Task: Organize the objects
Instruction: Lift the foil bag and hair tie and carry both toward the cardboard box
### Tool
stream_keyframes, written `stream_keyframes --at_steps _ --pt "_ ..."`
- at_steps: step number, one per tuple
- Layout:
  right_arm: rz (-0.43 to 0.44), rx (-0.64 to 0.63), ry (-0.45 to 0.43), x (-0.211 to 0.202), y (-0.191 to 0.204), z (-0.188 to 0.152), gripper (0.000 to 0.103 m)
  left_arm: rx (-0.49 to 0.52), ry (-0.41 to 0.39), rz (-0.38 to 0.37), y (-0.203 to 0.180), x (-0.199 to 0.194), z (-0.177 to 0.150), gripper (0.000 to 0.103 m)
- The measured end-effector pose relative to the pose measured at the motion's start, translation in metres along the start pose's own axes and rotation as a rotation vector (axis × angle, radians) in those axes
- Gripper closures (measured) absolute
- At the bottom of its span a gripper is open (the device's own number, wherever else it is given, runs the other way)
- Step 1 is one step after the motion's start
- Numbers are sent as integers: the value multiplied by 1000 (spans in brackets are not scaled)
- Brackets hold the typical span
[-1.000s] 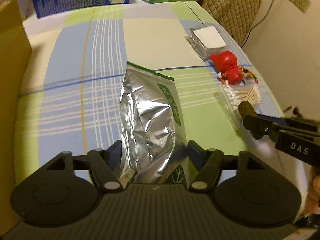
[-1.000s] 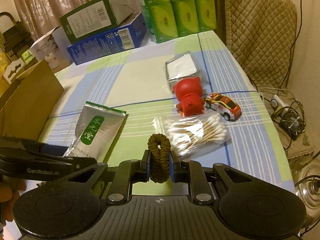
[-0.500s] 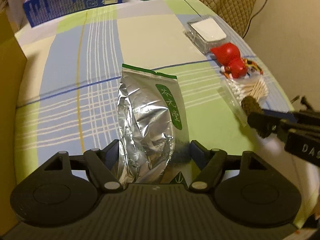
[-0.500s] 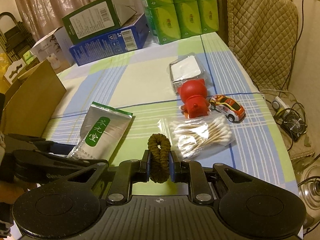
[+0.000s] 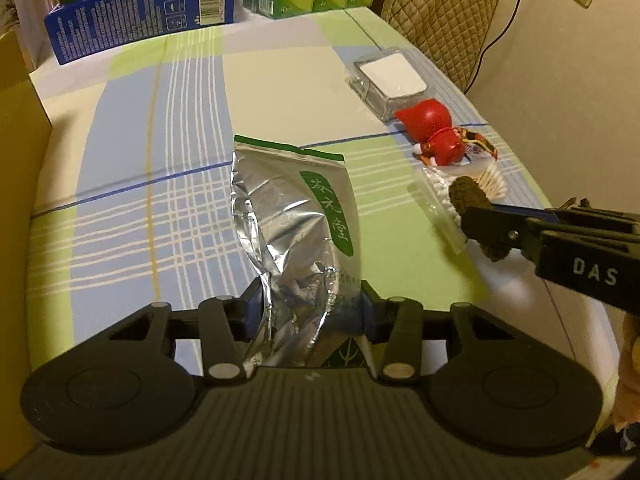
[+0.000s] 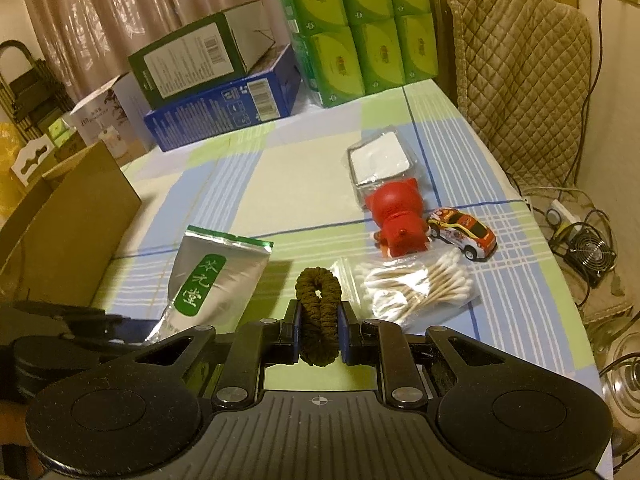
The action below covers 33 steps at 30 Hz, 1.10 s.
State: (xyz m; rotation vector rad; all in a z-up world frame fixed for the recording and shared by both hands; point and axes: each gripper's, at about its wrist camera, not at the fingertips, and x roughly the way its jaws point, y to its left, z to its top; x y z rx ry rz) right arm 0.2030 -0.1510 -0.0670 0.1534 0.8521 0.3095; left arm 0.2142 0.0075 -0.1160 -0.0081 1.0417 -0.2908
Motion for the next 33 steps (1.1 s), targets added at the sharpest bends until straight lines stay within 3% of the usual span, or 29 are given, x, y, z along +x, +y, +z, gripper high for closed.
stream_keyframes --at_steps 7,14,24,33 --pt "21 51 -33 -17 8 -1 88 -25 -16 7 -1 -21 0 61" --pt "15 68 -68 -64 25 -2 88 -33 -67 17 -3 -80 -2 61" --pt "38 20 -109 -121 72 -7 88 -41 -157 70 5 -171 -14 61" --pt "108 -49 -117 -137 128 2 88 -75 -198 104 29 -227 -37 61"
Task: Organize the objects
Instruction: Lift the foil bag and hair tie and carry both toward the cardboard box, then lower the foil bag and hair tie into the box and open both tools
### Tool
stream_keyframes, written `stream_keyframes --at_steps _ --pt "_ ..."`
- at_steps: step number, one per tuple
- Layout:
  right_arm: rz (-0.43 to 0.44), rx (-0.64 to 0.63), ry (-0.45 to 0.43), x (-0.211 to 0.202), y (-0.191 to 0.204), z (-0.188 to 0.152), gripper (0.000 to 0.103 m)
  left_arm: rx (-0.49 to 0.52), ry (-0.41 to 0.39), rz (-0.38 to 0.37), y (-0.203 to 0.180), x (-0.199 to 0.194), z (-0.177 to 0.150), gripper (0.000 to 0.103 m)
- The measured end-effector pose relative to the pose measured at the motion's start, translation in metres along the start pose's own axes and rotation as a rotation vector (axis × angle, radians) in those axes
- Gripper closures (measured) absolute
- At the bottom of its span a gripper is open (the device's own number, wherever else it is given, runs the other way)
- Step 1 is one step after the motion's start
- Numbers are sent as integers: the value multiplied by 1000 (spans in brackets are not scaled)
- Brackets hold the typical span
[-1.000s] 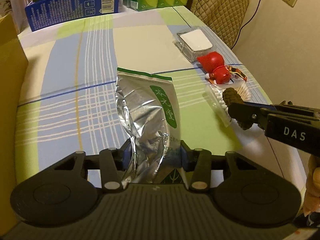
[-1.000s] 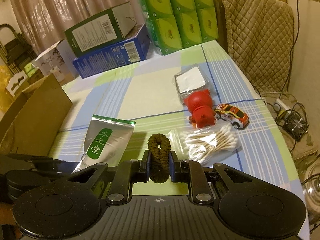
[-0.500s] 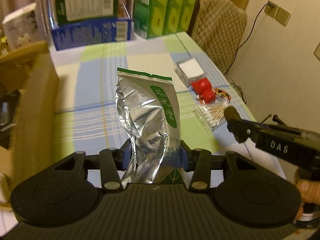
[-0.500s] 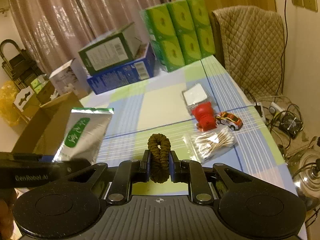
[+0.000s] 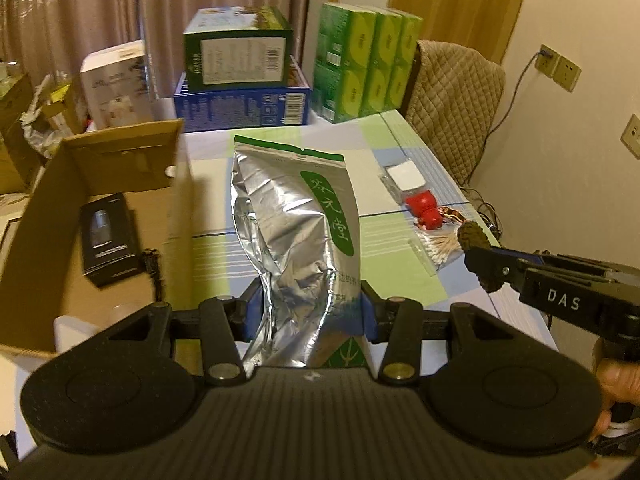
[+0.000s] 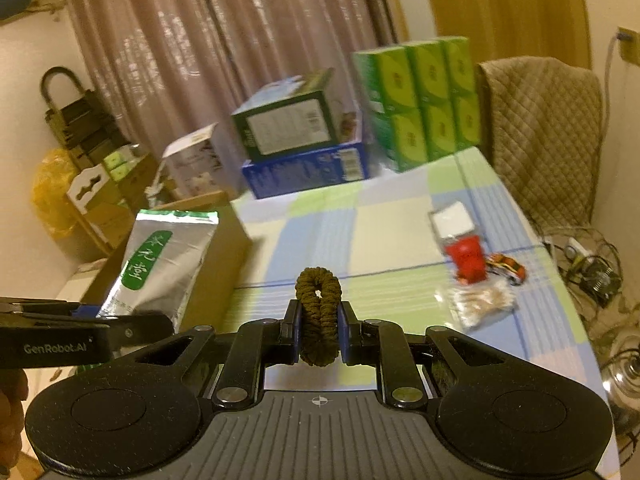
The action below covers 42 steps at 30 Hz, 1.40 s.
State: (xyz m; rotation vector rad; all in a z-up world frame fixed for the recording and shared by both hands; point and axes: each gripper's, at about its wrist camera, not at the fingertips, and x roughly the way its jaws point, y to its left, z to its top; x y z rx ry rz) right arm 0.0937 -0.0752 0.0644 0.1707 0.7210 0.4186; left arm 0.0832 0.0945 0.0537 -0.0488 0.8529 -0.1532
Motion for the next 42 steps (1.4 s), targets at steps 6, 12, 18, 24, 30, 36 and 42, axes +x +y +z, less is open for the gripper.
stream_keyframes --at_steps 6,12,18,24,30,36,42 --pt "74 -44 10 12 44 11 88 -13 -21 51 34 -27 1 61" --pt "171 -70 27 36 94 21 88 5 -25 119 78 -51 7 61" --pt "217 -93 67 73 129 23 88 4 1 210 126 -59 15 61" --pt "237 -119 103 107 151 20 88 -41 5 225 164 -57 21 61" --pt "249 -125 131 129 157 19 88 -61 21 228 185 -38 27 61" --pt "246 -106 154 143 156 14 88 -71 28 224 196 -22 29 60" --pt "244 -98 168 147 153 12 88 -101 -3 247 205 -18 30 46"
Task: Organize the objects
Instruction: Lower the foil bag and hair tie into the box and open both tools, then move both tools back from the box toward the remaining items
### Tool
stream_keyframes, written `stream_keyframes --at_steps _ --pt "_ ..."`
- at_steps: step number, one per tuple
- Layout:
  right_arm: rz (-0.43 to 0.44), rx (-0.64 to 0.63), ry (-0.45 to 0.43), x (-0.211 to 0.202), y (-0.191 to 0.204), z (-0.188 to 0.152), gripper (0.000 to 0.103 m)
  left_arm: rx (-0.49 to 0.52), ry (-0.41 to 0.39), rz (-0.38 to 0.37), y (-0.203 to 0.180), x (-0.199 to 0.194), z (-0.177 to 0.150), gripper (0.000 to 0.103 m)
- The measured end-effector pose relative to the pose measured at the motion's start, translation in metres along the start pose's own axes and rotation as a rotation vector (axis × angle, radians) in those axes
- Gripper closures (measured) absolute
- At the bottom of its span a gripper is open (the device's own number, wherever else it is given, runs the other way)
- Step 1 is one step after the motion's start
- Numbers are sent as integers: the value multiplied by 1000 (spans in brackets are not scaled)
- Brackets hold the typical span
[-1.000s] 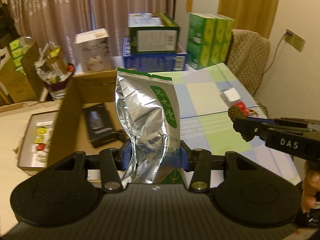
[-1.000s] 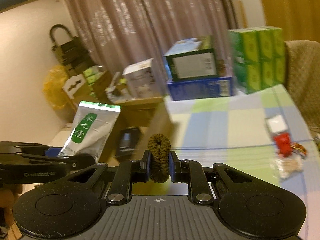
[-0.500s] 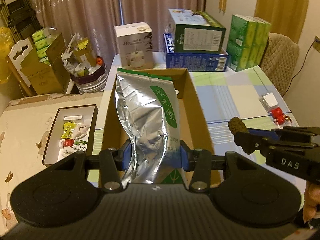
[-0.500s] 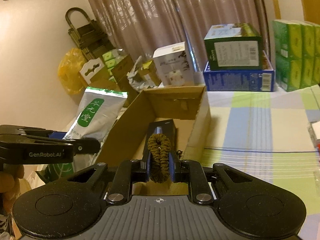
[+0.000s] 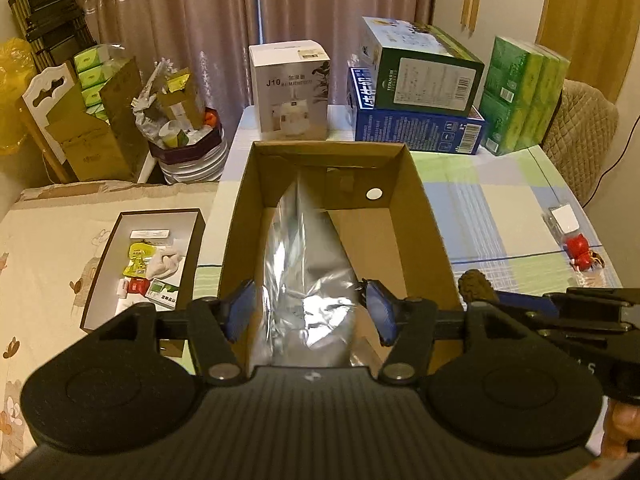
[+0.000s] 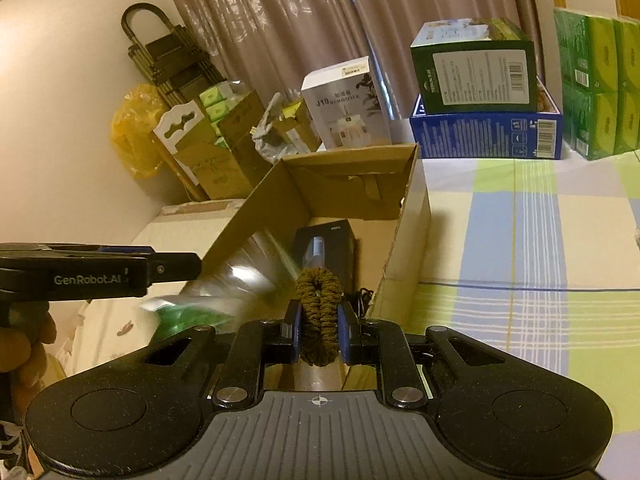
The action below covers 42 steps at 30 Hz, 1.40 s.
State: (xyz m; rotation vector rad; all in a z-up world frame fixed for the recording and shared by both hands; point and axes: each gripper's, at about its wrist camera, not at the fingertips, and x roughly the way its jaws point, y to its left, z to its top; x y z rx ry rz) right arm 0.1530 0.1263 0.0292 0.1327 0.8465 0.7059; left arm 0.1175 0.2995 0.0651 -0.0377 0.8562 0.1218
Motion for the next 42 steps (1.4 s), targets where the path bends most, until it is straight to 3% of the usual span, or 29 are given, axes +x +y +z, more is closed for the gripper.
stream_keyframes --at_steps 13,14,17,19,30,42 --pt "35 -4 -2 4 11 2 87 -32 -5 28 14 -13 -13 43" --pt "43 2 -2 5 10 3 80 -36 -8 29 15 -15 -14 43" --pt "76 19 -22 7 7 4 31 -46 -11 36 17 -18 -16 40" --pt "94 32 -34 4 4 5 30 -50 -10 42 19 -19 -17 33" --pt "30 57 -54 -28 -16 2 30 -80 -6 38 13 -24 -33 29" --pt "-98 -56 -97 -89 -22 -19 30 -93 -36 26 -16 -54 -48 18"
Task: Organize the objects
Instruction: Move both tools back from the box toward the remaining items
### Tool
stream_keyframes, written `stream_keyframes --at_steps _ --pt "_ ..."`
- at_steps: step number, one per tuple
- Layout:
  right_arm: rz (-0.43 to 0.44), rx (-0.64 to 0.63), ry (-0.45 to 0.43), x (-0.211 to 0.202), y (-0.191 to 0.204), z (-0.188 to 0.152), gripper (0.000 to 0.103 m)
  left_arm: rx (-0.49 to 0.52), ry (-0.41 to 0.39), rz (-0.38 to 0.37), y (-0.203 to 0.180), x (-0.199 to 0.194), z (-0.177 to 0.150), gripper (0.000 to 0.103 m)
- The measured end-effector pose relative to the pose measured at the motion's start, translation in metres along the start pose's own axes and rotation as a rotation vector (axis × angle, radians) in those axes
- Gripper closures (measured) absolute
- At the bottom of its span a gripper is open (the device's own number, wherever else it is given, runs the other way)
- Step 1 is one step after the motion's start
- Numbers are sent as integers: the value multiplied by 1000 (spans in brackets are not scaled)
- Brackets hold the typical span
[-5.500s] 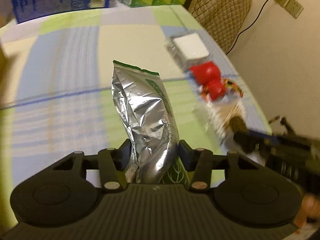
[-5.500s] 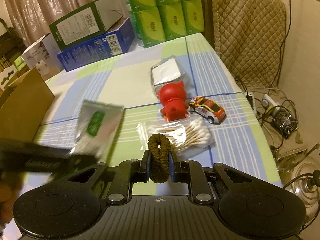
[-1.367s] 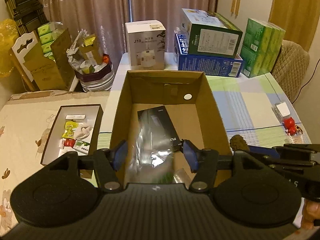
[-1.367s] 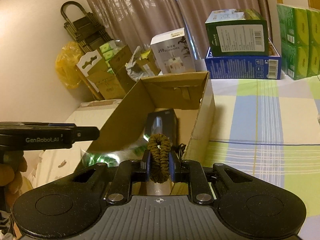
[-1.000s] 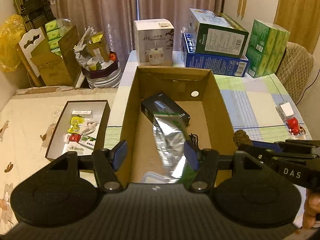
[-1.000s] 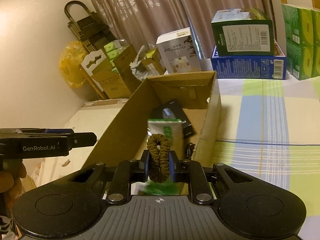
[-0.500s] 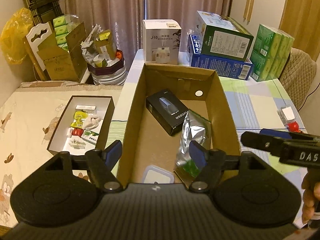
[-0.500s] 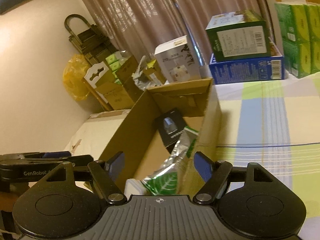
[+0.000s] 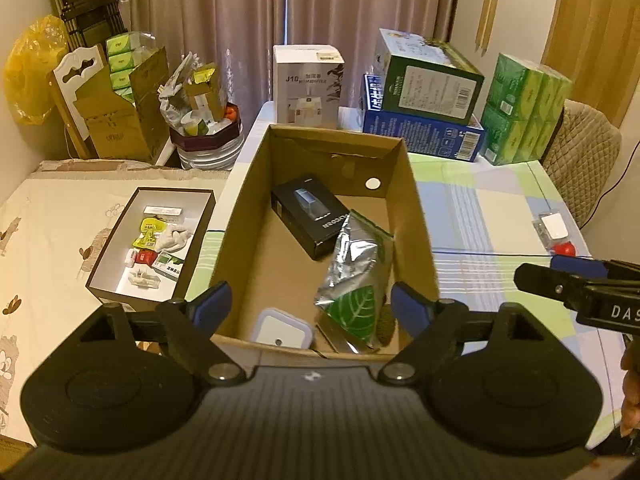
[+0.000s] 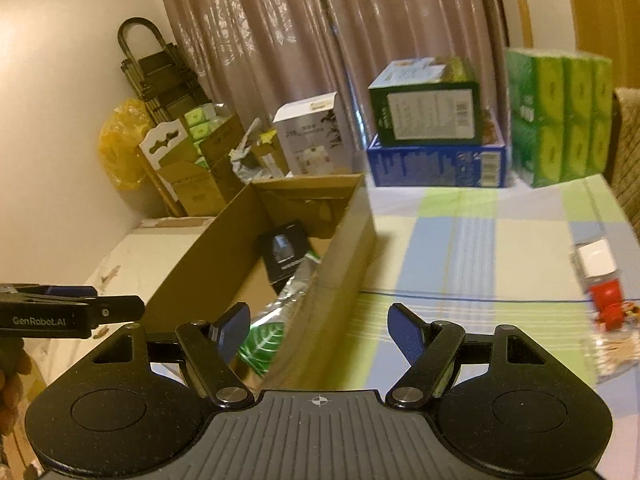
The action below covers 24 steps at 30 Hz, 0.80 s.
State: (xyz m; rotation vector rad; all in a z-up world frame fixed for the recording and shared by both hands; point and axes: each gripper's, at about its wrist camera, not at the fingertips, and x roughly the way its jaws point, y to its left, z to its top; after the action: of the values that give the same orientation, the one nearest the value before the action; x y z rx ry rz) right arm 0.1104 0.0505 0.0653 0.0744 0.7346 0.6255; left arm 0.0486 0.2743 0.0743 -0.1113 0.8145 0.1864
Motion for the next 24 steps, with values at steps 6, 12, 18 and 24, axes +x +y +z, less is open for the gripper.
stream_keyframes --at_steps 6,12,18,24 --pt "-48 -3 -35 -31 -19 -6 30 30 -25 -18 -29 -15 -6 12" --pt "-124 14 -51 -62 -54 -25 30 56 -64 -41 -64 -28 -11 1" --pt "-235 88 -41 -94 -109 -53 29 75 -101 -103 -105 -35 -14 1" --pt "-320 186 -37 -124 -161 -77 29 125 -100 -166 -154 -28 -19 1"
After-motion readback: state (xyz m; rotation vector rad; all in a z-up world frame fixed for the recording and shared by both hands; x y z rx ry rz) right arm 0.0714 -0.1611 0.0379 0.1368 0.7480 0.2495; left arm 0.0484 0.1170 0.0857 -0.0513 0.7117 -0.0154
